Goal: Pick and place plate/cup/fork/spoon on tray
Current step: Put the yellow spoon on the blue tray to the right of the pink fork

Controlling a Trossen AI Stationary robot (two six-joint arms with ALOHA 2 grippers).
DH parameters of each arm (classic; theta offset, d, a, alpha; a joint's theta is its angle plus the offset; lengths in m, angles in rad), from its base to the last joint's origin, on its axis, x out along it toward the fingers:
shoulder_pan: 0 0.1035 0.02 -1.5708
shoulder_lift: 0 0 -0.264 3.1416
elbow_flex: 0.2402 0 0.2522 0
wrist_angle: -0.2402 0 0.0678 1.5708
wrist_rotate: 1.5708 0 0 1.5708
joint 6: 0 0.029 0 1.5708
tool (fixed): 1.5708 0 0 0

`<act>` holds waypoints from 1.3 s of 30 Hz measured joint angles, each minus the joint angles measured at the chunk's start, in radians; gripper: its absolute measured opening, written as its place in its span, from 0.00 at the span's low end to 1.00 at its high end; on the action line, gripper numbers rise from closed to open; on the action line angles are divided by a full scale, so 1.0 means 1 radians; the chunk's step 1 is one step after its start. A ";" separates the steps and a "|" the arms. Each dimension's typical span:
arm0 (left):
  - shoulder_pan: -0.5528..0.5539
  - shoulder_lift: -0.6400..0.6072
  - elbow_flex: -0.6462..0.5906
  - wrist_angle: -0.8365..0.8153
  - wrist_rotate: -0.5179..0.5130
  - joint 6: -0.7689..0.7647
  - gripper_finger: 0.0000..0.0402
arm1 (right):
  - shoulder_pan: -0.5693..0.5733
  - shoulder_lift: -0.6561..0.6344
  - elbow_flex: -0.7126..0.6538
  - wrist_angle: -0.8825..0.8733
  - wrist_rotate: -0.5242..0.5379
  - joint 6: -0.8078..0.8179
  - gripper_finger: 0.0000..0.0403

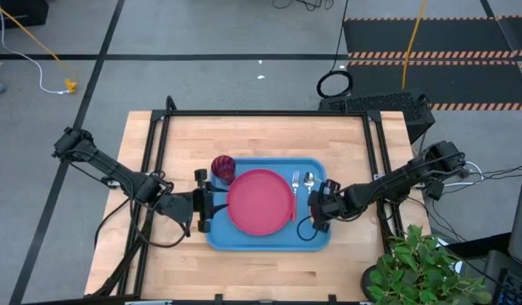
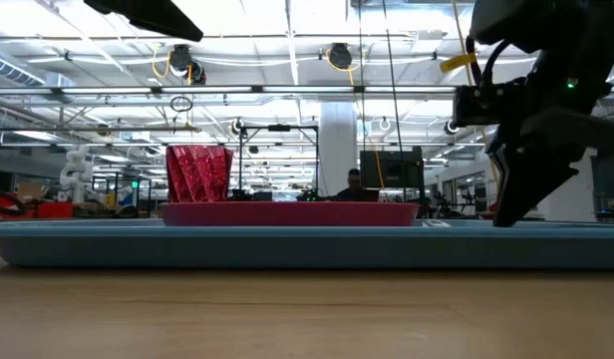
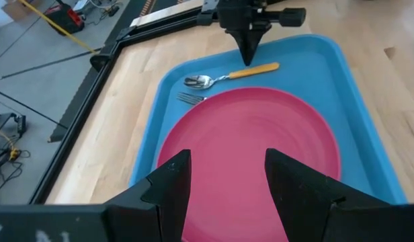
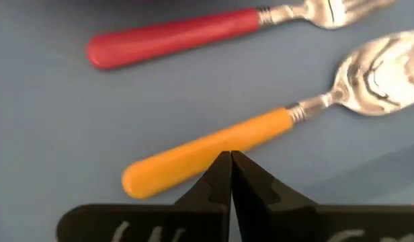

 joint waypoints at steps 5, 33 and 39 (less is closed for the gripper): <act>0.000 0.000 0.000 -0.017 0.000 -0.004 0.48 | 0.000 0.018 -0.007 0.059 -0.011 -0.038 0.00; 0.000 0.000 0.000 -0.042 0.001 -0.044 0.48 | -0.036 0.012 -0.084 0.233 0.006 -0.107 0.00; 0.004 0.000 0.000 -0.040 -0.001 0.016 0.48 | -0.036 -0.053 -0.088 0.275 0.020 -0.197 0.00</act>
